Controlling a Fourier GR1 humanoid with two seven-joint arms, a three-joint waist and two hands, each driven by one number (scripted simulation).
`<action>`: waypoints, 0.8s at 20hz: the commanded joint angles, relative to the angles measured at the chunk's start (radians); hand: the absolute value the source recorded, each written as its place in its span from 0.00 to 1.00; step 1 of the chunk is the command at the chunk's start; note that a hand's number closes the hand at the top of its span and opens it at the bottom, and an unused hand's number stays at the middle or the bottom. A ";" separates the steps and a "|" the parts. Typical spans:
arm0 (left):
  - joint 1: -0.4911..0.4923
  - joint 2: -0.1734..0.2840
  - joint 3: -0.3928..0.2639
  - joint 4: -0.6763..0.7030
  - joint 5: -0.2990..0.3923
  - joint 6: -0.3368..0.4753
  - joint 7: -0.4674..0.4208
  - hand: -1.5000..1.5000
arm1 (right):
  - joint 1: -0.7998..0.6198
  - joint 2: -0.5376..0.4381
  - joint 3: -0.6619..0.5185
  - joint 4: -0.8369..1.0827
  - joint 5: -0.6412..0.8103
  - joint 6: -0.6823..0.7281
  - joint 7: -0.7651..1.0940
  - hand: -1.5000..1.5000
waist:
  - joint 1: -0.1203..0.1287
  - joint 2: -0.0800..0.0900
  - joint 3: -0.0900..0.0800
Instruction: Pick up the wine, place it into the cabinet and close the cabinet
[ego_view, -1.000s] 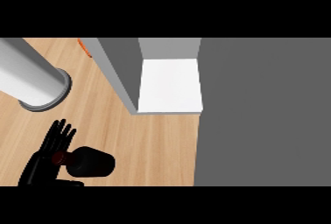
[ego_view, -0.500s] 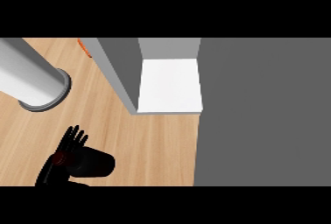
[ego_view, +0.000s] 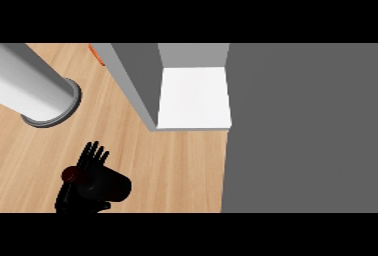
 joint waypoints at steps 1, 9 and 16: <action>-0.046 0.001 0.012 0.133 -0.008 -0.026 -0.119 0.00 | 0.069 -0.015 -0.021 -0.173 -0.101 0.004 0.060 0.00 | -0.005 0.000 0.000; -0.137 0.014 -0.018 0.218 0.012 -0.109 -0.102 1.00 | 0.006 0.002 -0.009 -0.129 -0.083 -0.012 0.075 0.00 | -0.004 0.002 -0.001; -0.101 -0.014 -0.089 0.170 -0.025 -0.123 -0.127 1.00 | -0.036 -0.009 -0.040 -0.127 -0.085 -0.025 0.114 0.00 | 0.005 0.000 0.000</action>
